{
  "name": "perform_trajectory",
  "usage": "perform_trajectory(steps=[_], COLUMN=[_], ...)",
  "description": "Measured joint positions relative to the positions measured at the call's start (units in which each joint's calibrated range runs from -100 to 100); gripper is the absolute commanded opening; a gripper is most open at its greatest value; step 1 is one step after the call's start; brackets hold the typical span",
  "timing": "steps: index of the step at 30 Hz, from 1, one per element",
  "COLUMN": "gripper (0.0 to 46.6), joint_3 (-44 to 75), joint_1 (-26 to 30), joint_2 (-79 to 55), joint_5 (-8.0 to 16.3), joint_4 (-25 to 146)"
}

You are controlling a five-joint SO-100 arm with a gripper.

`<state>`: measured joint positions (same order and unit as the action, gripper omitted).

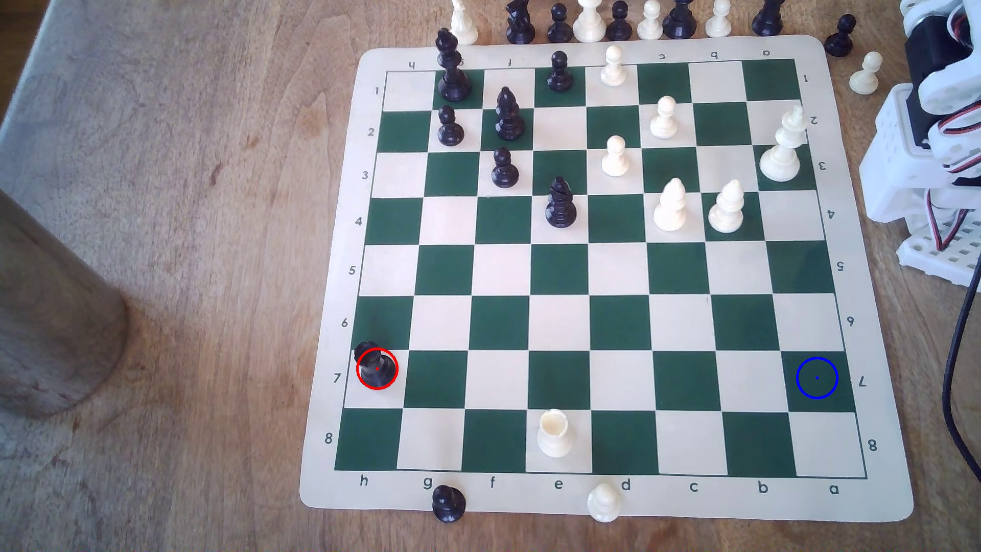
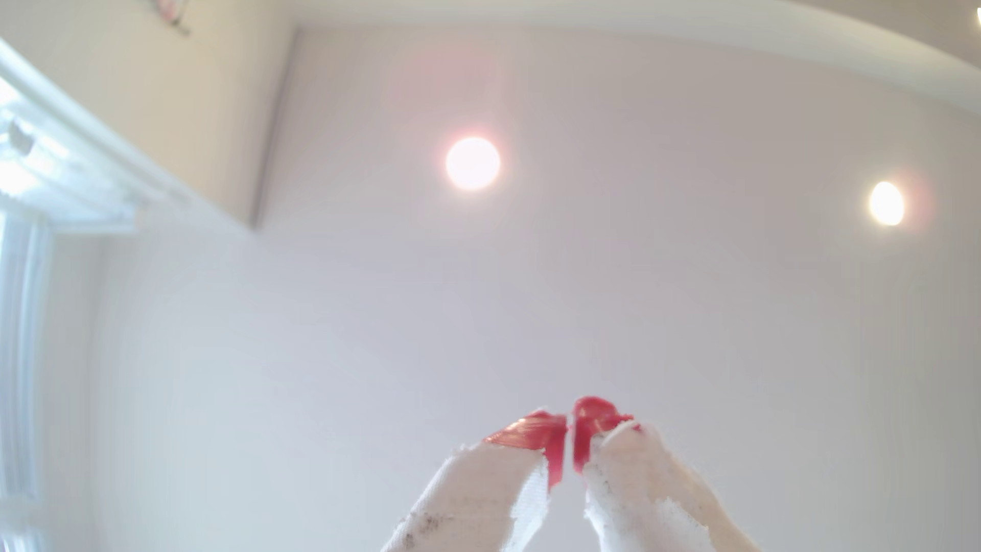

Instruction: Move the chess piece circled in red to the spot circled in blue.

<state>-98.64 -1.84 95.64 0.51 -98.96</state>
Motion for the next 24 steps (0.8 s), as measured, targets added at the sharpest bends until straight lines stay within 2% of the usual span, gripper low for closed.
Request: perform_trajectory(steps=[3,6,9,15,22,23,24], gripper=[0.2,0.2,0.2,0.2,0.2,2.8,8.7], joint_3=[0.0,0.0,0.0,5.2,14.0,15.1,16.1], joint_1=[1.8,8.3,10.9,11.1,7.4,7.0,6.6], joint_2=[0.0,0.1,-0.1,-0.1,-0.3,-0.3,-0.3], joint_5=[-0.2,-0.2,-0.2,0.2,0.2,0.3,0.3], joint_4=[0.9,11.8,24.5,57.9,97.3,102.2,106.8])
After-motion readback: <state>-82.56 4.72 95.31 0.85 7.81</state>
